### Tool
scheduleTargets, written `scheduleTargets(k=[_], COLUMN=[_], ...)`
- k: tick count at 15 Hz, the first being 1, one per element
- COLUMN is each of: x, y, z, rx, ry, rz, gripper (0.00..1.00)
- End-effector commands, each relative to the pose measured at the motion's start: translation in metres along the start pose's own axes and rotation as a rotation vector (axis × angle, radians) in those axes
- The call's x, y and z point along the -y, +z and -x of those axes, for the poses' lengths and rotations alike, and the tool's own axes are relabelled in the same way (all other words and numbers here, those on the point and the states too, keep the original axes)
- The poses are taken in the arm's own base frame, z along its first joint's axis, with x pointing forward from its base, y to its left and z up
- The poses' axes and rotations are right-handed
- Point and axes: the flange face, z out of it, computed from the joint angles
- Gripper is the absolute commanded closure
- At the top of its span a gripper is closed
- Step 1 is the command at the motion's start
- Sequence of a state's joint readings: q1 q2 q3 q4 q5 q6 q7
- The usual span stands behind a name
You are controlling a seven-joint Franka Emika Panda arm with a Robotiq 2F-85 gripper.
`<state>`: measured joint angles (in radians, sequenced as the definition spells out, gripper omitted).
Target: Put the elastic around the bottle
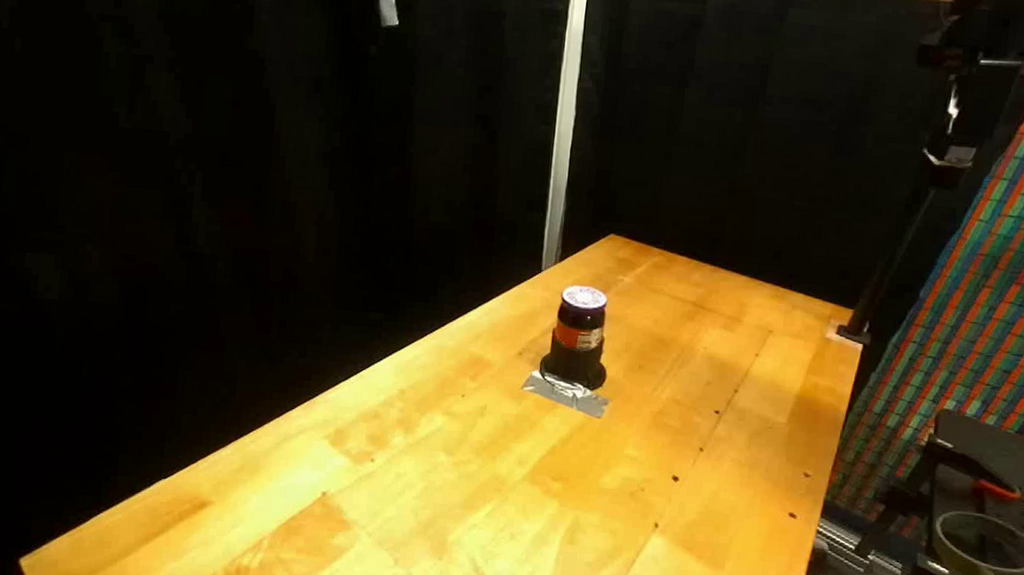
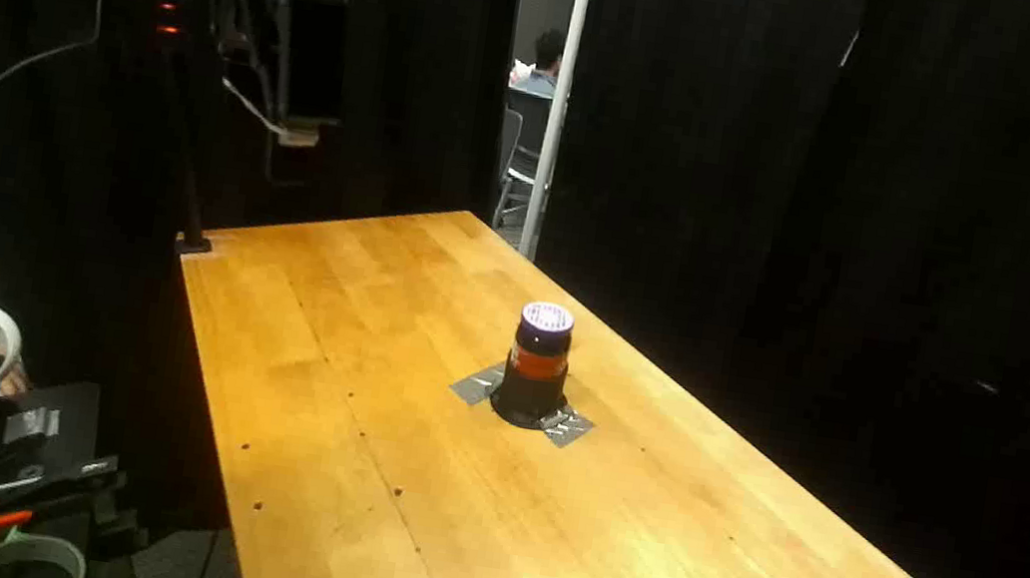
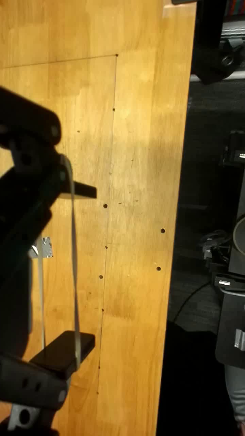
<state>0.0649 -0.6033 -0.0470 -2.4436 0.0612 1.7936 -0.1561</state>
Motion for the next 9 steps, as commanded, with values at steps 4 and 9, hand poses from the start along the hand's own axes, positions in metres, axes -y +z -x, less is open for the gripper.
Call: scheduleTargets(k=[4,9], x=[0.0,0.035], y=[-0.006,0.018], z=[0.0,-0.071], rx=[-0.012,0.108], ry=[-0.001,-0.025], rz=[0.002,0.108], gripper=[0.0,0.0])
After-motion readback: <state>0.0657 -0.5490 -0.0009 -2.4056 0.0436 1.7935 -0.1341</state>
